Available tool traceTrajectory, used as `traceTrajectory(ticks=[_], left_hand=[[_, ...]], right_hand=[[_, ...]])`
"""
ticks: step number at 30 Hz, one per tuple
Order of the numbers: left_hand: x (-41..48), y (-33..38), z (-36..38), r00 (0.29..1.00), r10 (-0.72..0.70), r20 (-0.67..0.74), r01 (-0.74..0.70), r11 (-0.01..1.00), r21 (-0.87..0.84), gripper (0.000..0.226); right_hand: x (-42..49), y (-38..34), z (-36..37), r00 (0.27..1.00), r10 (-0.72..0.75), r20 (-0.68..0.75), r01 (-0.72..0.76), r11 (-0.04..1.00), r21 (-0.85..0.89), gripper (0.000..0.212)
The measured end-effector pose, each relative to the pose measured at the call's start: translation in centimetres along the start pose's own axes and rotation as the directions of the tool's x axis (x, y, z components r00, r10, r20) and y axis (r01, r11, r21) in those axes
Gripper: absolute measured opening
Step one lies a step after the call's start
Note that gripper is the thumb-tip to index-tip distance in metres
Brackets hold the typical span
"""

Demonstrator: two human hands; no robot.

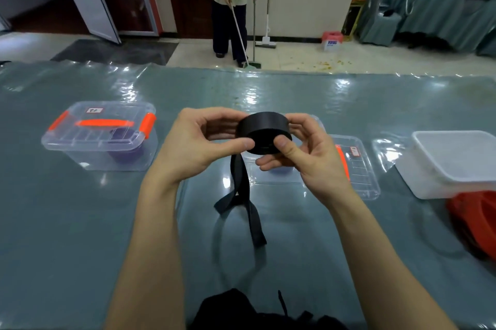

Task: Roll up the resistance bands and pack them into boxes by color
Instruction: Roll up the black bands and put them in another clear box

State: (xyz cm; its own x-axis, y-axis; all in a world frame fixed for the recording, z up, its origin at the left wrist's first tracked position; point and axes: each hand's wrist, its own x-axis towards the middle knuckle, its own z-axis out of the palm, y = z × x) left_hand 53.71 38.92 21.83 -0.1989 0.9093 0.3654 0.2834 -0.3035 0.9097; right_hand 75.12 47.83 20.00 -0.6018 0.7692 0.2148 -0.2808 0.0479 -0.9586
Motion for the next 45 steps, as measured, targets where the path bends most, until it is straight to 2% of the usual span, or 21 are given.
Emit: traceTrajectory(ticks=[2,4,6,8,11,13,16,20,21,23,25,27,29,30,33,35,38,41,45], left_hand=[[0.1,-0.2,-0.3,0.998,-0.052,0.023,0.052,0.999,0.016,0.044],[0.2,-0.4,-0.6,0.995,-0.086,0.059,0.080,0.992,0.093,0.042],[0.4,-0.4,-0.6,0.984,-0.128,0.125,0.102,0.975,0.198,0.039],[0.7,-0.4,-0.4,0.969,-0.163,0.184,0.113,0.960,0.256,0.037],[1.3,-0.4,0.1,0.966,-0.165,0.198,0.109,0.958,0.266,0.044],[1.5,-1.0,-0.3,0.961,-0.189,0.201,0.150,0.970,0.192,0.055],[1.6,-2.4,-0.9,0.945,-0.212,0.250,0.197,0.977,0.085,0.055],[1.8,-3.6,-0.4,0.974,-0.183,0.135,0.173,0.981,0.087,0.046],[1.9,-3.9,-0.4,0.978,-0.180,0.109,0.171,0.982,0.086,0.043],[2.0,-4.2,-0.5,0.974,-0.193,0.117,0.180,0.977,0.112,0.038],[2.0,-4.4,-0.7,0.962,-0.219,0.164,0.181,0.959,0.219,0.036],[2.2,-4.5,-0.7,0.956,-0.230,0.182,0.155,0.923,0.353,0.036],[2.5,-4.5,-0.8,0.959,-0.229,0.167,0.149,0.909,0.390,0.039],[2.6,-4.6,-1.0,0.963,-0.223,0.151,0.158,0.921,0.355,0.042],[2.6,-5.1,-1.3,0.968,-0.229,0.105,0.217,0.970,0.110,0.056],[2.6,-5.5,-0.9,0.969,-0.236,0.071,0.239,0.970,-0.041,0.059],[2.6,-5.5,-0.4,0.981,-0.192,0.014,0.192,0.973,-0.125,0.054],[2.7,-5.1,-0.6,0.988,-0.152,-0.021,0.151,0.988,-0.039,0.046],[2.5,-4.4,-0.6,0.994,-0.109,0.027,0.100,0.968,0.229,0.040]], right_hand=[[-0.2,-0.1,-0.3,0.998,0.052,0.021,-0.051,0.998,-0.035,0.038],[0.0,-0.4,-1.3,0.990,0.124,0.073,-0.107,0.973,-0.206,0.040],[0.4,-0.6,-2.5,0.980,0.170,0.104,-0.093,0.851,-0.517,0.045],[0.9,-0.2,-2.7,0.973,0.178,0.146,-0.040,0.754,-0.656,0.046],[1.3,1.4,-2.0,0.984,0.118,0.131,-0.018,0.807,-0.590,0.036],[1.5,1.9,-2.1,0.994,0.073,0.081,-0.025,0.876,-0.483,0.033],[2.2,2.1,-2.8,0.996,0.064,0.067,-0.041,0.953,-0.302,0.034],[3.2,2.7,-2.5,0.995,0.086,0.052,-0.081,0.993,-0.087,0.043],[3.3,2.8,-2.5,0.992,0.112,0.065,-0.106,0.990,-0.095,0.047],[3.7,2.9,-3.0,0.980,0.174,0.094,-0.142,0.949,-0.280,0.051],[4.0,2.8,-3.5,0.974,0.206,0.097,-0.122,0.831,-0.542,0.055],[4.3,3.0,-3.6,0.977,0.187,0.097,-0.082,0.762,-0.643,0.049],[4.4,3.3,-3.2,0.984,0.142,0.107,-0.043,0.775,-0.631,0.035],[4.4,3.5,-3.0,0.990,0.107,0.093,-0.031,0.802,-0.597,0.031],[4.4,3.6,-3.2,0.999,0.039,0.021,-0.028,0.920,-0.390,0.029],[4.6,3.6,-3.3,0.999,0.034,0.004,-0.031,0.959,-0.280,0.029],[4.5,4.1,-2.7,0.999,0.039,-0.009,-0.040,0.990,-0.134,0.028],[4.2,4.6,-2.8,0.995,0.085,0.043,-0.080,0.992,-0.099,0.031],[4.4,4.6,-3.0,0.989,0.132,0.065,-0.114,0.965,-0.238,0.041]])
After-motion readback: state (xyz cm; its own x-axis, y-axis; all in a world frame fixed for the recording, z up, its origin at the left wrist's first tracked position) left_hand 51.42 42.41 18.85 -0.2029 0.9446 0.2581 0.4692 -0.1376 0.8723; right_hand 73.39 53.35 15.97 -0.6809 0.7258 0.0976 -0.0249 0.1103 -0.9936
